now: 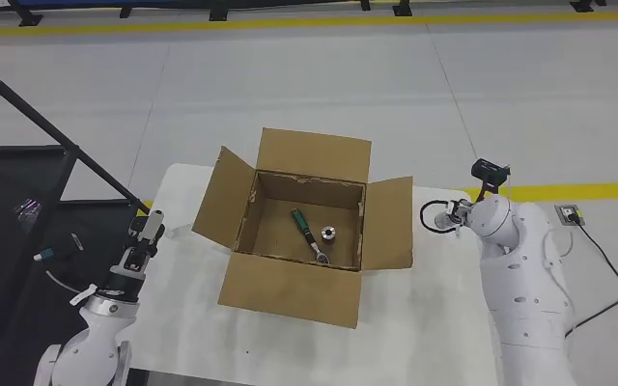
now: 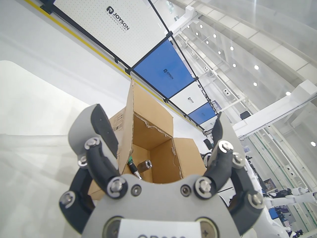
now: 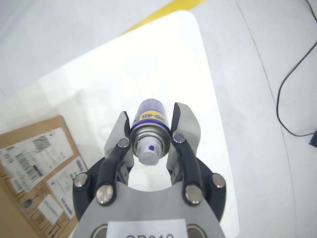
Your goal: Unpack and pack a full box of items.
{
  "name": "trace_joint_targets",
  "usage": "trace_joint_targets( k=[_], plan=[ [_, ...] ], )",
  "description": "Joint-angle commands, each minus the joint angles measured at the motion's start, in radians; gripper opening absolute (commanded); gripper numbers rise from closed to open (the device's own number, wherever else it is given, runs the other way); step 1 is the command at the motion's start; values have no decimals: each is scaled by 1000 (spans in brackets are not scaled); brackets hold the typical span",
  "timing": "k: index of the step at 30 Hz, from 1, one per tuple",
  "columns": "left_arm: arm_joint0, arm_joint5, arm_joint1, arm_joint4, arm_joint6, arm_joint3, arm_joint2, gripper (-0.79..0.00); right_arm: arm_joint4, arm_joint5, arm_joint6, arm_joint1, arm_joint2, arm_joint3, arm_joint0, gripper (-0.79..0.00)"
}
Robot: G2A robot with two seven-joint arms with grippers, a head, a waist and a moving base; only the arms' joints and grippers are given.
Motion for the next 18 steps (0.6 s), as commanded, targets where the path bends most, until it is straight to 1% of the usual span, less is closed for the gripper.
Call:
trace_joint_targets(
  k=[1, 4, 6, 8, 10, 13, 15, 18],
  plan=[
    [-1, -3, 0, -1, -1, 0, 4, 0, 9, 31, -13, -2, -7, -189, -49, -785],
    [-1, -6, 0, -5, 1, 0, 8, 0, 24, 84, -76, -9, -33, -396, -110, -785],
    [3, -11, 0, -11, 4, -1, 7, 0, 49, 103, -114, -15, -65, -491, -134, -785],
    [9, -13, 0, -21, 15, 1, 1, 0, 74, 109, -147, -21, -104, -541, -136, -785],
    [15, -16, 0, -31, 24, 2, -7, 0, 93, 99, -164, -27, -152, -560, -126, -785],
    [26, -21, 0, -45, 37, 4, -22, 0, 125, 50, -143, -35, -244, -555, -92, -785],
    [32, -23, 1, -55, 43, 5, -32, 0, 124, 18, -118, -41, -312, -522, -59, -785],
    [38, -26, 1, -67, 47, 9, -45, 0, 88, -4, -91, -56, -438, -432, -4, -785]
  ],
)
